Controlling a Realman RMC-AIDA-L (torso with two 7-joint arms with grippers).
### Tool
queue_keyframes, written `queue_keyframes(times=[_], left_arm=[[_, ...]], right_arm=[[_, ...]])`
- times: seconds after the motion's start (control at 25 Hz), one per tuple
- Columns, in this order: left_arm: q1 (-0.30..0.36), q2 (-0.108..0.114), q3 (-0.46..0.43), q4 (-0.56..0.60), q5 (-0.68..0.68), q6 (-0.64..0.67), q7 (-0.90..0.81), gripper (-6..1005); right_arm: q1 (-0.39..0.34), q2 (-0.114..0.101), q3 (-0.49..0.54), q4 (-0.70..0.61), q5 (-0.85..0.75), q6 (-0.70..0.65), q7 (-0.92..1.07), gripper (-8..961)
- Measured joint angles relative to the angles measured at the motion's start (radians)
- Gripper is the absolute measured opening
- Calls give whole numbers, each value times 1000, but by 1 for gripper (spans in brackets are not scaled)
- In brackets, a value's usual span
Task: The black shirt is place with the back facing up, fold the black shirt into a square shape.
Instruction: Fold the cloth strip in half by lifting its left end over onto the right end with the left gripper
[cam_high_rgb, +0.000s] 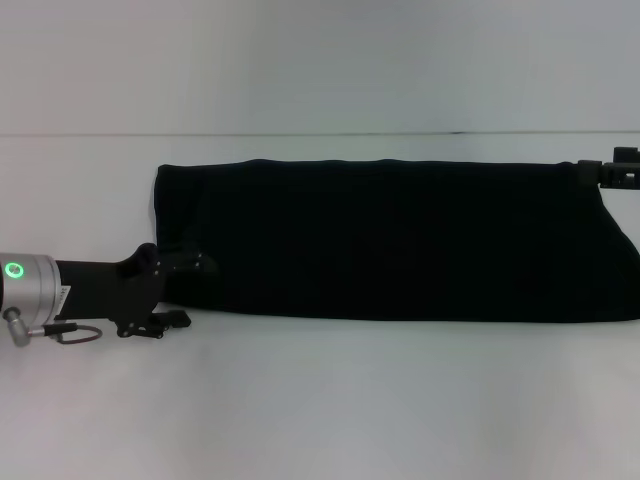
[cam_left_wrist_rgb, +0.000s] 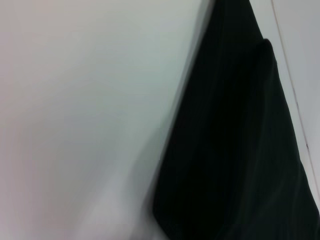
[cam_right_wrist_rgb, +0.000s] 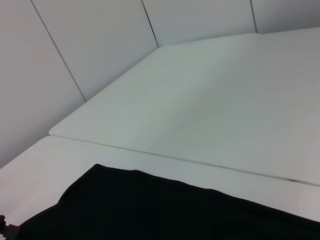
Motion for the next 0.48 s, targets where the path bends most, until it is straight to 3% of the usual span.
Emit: queue_keyframes(times=[0.48], left_arm=[[0, -1, 0, 0, 0, -65, 8, 877]], right_arm=[[-5, -2, 3, -1, 7, -2, 1, 924]])
